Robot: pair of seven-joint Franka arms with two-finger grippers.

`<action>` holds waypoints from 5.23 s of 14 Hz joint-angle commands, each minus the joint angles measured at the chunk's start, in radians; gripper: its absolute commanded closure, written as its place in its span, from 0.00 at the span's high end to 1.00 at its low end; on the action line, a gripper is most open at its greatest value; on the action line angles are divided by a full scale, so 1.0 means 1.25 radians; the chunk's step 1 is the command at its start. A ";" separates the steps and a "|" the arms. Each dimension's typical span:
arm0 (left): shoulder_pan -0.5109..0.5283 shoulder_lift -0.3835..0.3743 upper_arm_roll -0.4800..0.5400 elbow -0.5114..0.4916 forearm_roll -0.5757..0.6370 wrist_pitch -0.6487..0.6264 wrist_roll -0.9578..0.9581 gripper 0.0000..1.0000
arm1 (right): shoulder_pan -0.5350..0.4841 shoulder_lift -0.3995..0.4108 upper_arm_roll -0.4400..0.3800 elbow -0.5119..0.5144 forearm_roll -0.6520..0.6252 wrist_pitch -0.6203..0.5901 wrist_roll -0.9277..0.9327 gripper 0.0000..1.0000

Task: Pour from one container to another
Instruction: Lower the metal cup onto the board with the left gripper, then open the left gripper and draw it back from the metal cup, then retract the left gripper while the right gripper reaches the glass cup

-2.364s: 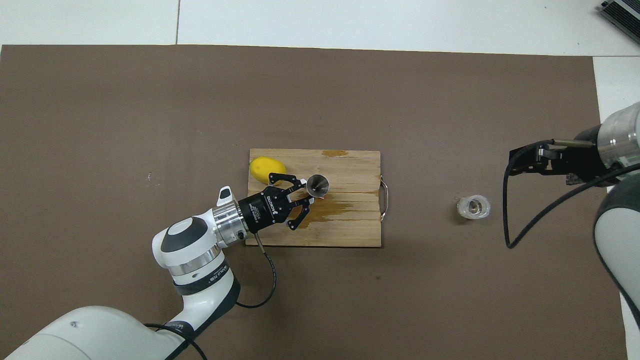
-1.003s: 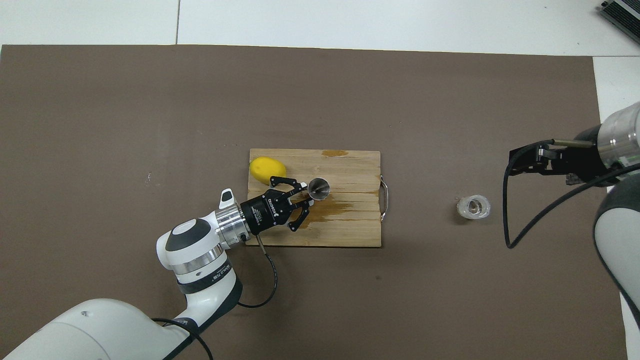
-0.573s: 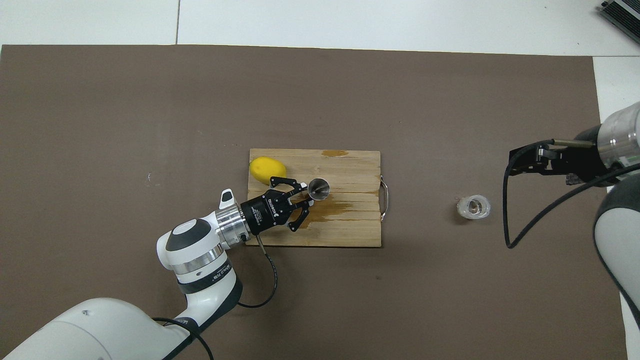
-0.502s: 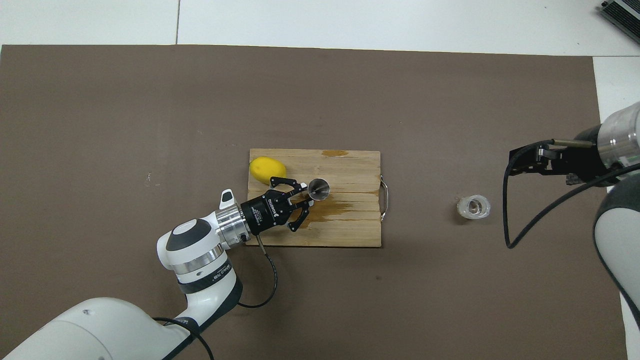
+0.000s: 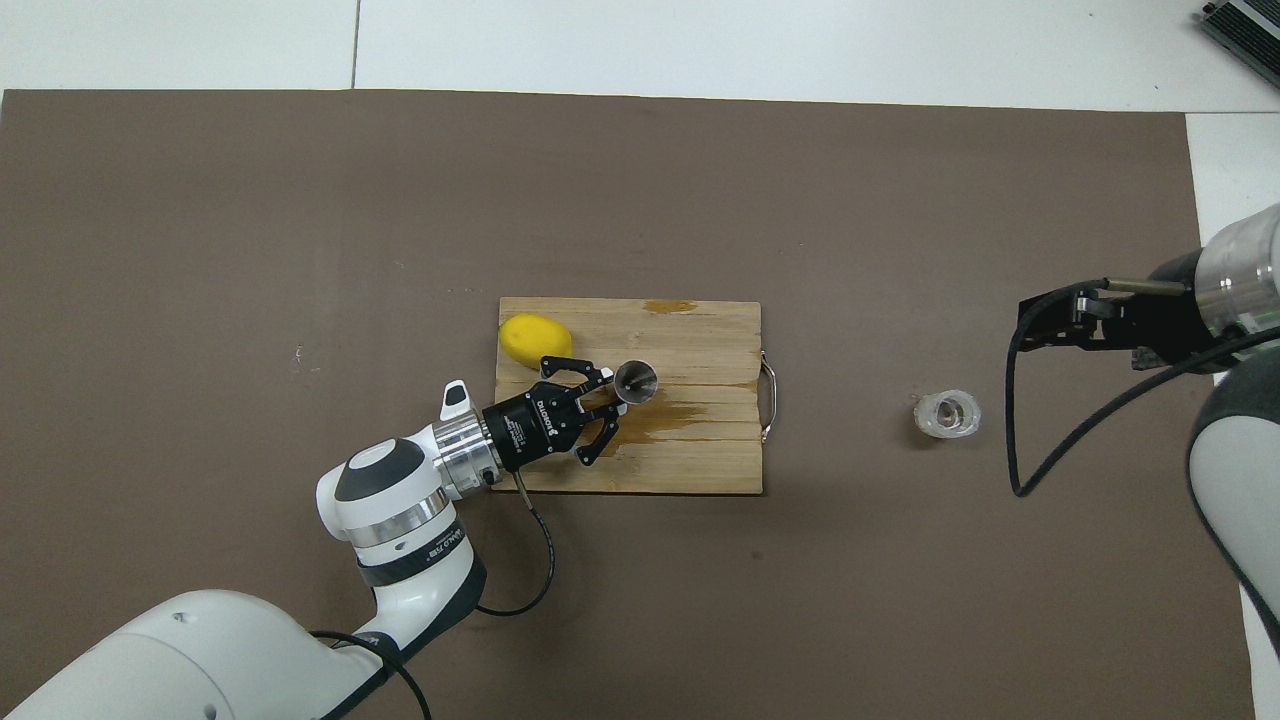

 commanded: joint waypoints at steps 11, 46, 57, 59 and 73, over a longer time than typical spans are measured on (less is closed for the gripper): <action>-0.007 -0.007 0.012 -0.005 -0.017 -0.004 0.013 0.76 | -0.015 0.004 0.005 0.009 0.016 -0.013 -0.023 1.00; 0.157 -0.218 0.023 0.047 0.533 0.202 -0.267 1.00 | -0.104 -0.068 -0.002 -0.289 0.149 0.219 -1.010 1.00; 0.307 -0.207 0.024 0.248 1.054 -0.016 -0.478 1.00 | -0.160 -0.054 -0.004 -0.419 0.289 0.351 -1.316 1.00; 0.330 -0.195 0.024 0.318 1.156 -0.069 -0.503 1.00 | -0.183 -0.052 -0.002 -0.456 0.302 0.390 -1.338 1.00; 0.348 -0.152 0.025 0.516 1.597 -0.128 -0.226 1.00 | -0.227 0.054 -0.004 -0.568 0.545 0.509 -1.785 1.00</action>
